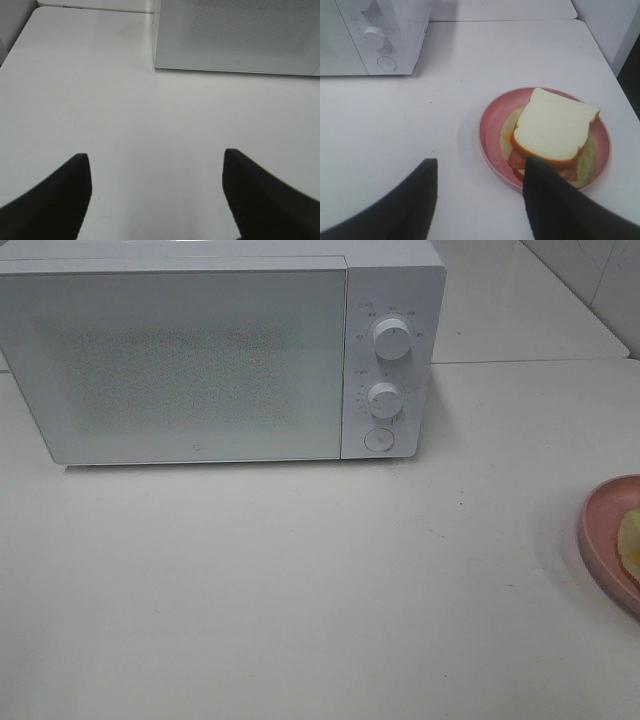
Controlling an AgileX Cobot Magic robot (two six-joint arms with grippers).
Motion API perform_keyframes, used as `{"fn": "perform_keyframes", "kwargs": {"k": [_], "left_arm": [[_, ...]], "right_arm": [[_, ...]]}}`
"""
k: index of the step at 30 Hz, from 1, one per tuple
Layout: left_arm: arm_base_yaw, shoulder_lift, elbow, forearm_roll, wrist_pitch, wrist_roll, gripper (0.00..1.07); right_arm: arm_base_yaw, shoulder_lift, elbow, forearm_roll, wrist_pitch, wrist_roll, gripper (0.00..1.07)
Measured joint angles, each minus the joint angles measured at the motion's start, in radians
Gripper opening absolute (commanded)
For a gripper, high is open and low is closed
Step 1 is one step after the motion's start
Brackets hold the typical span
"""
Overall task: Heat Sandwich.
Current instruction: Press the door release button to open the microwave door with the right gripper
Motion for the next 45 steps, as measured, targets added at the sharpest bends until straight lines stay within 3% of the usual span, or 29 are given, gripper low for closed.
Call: {"fn": "perform_keyframes", "kwargs": {"k": [45], "left_arm": [[0.0, 0.0, 0.0, 0.0, 0.0, 0.001, 0.7]], "right_arm": [[0.0, 0.0, 0.0, 0.0, 0.0, 0.0, 0.52]]}}
